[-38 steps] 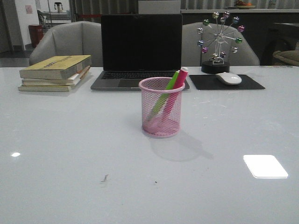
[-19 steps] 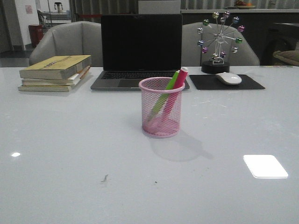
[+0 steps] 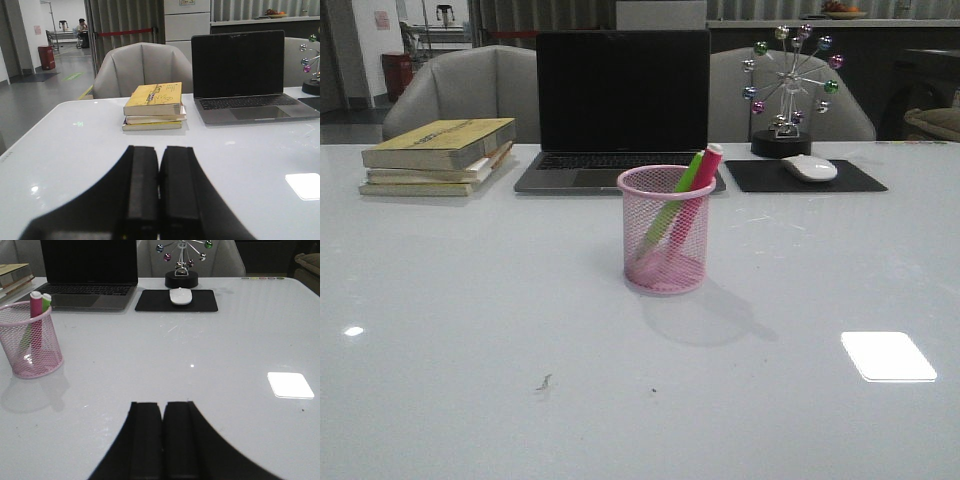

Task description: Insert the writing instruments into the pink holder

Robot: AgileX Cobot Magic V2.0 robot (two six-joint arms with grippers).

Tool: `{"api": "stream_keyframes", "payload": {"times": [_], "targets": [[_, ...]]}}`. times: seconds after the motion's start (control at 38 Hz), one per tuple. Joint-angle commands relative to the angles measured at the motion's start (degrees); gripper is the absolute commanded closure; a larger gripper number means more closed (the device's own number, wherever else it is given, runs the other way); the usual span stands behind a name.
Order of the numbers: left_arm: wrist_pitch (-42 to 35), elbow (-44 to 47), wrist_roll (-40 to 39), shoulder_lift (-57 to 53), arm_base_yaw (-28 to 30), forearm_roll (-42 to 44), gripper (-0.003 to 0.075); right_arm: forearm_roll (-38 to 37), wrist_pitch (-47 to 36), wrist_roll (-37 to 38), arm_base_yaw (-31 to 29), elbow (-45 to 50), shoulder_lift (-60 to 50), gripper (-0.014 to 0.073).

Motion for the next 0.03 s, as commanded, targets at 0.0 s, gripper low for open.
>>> {"api": "stream_keyframes", "payload": {"times": [0.0], "targets": [[-4.28,0.24,-0.70,-1.21,0.15,0.00,0.0621,0.12,-4.90,-0.40,-0.07,0.05,-1.05,0.0544]]}}
